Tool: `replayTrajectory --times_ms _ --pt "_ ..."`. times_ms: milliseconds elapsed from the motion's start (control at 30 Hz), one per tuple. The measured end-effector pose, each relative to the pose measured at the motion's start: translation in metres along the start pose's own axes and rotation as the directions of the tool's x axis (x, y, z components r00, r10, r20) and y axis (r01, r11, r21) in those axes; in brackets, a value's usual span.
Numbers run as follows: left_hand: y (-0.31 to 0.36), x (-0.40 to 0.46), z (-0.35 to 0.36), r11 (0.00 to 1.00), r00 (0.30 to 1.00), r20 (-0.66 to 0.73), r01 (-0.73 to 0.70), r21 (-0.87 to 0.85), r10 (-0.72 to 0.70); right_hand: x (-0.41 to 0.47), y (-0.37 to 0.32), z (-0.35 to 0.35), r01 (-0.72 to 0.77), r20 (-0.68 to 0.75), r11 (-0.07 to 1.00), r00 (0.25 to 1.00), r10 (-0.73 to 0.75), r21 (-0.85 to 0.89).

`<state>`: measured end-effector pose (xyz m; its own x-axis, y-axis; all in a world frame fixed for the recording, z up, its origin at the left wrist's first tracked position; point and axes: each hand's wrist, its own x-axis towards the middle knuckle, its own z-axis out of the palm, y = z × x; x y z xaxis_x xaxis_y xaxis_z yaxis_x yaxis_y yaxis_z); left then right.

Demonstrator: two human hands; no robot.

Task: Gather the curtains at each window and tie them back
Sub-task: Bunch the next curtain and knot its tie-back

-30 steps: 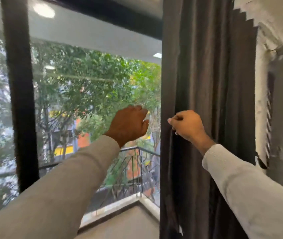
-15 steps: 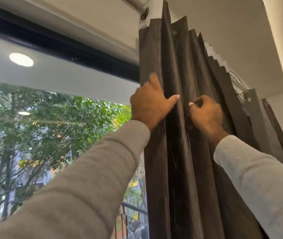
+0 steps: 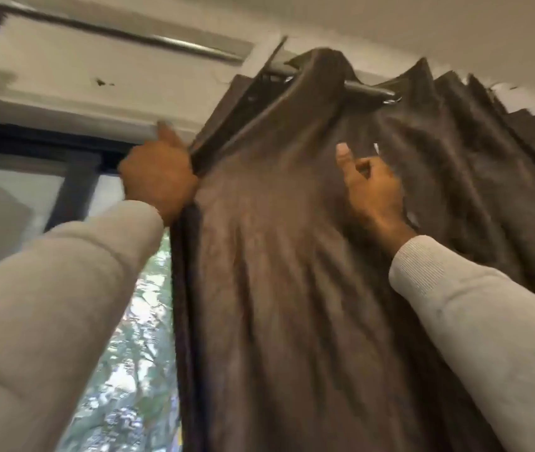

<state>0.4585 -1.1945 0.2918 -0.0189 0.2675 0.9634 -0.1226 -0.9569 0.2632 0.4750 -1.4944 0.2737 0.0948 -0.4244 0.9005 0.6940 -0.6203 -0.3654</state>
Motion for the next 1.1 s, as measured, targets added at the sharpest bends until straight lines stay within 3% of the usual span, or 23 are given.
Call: replayTrajectory --times_ms 100,167,300,400,467,533,633,700,767,867,933,1033,1100 --pt "-0.044 0.03 -0.046 0.95 0.947 -0.078 0.312 0.004 -0.311 0.007 -0.029 0.027 0.065 0.053 0.998 0.997 -0.064 -0.023" --pt "-0.055 0.036 -0.074 0.963 0.958 -0.112 0.269 0.018 -0.265 0.005 -0.051 0.042 0.087 0.052 0.983 0.995 -0.08 -0.162" --pt "-0.062 0.034 -0.108 0.993 0.993 -0.033 0.114 -0.003 -0.114 0.004 -0.074 0.049 0.027 -0.168 0.926 0.981 -0.097 -0.377" --pt "-0.068 0.031 -0.116 0.987 0.996 0.062 0.074 -0.143 -0.066 0.02 -0.06 0.038 -0.219 -0.253 0.916 0.958 0.136 -0.336" --pt "-0.075 0.031 -0.113 0.98 0.994 0.111 0.033 -0.196 -0.011 0.029 -0.049 0.033 -0.34 -0.149 0.898 0.939 0.309 -0.279" --pt "-0.086 0.035 -0.109 0.978 0.99 0.143 0.028 -0.208 0.002 0.021 -0.056 0.04 -0.354 0.03 0.896 0.926 0.375 -0.269" --pt "-0.117 0.049 -0.108 0.99 0.991 0.122 0.064 -0.127 -0.048 -0.007 -0.092 0.083 -0.082 0.25 0.949 0.954 0.163 -0.305" --pt "-0.132 0.057 -0.113 0.997 0.996 0.045 0.075 -0.011 -0.075 -0.036 -0.131 0.111 0.034 0.41 0.994 0.912 0.012 -0.104" --pt "-0.148 0.065 -0.12 0.992 0.993 -0.047 0.109 0.056 -0.107 -0.051 -0.16 0.13 0.132 0.466 0.991 0.877 -0.116 -0.001" --pt "-0.171 0.072 -0.13 0.979 0.983 -0.097 0.164 0.117 -0.153 -0.047 -0.175 0.127 0.168 0.308 0.985 0.939 -0.151 -0.028" --pt "-0.183 0.073 -0.127 0.986 0.987 0.042 0.151 0.064 -0.154 -0.036 -0.165 0.108 0.162 0.09 0.972 0.985 -0.149 -0.171" --pt "-0.194 0.077 -0.104 0.962 0.95 0.26 0.218 -0.163 -0.171 -0.019 -0.129 0.07 0.002 -0.212 0.86 0.969 -0.128 -0.51" --pt "-0.176 0.069 -0.1 0.907 0.943 0.297 0.252 -0.337 -0.151 -0.004 -0.1 0.043 -0.149 -0.319 0.869 0.948 -0.011 -0.471"
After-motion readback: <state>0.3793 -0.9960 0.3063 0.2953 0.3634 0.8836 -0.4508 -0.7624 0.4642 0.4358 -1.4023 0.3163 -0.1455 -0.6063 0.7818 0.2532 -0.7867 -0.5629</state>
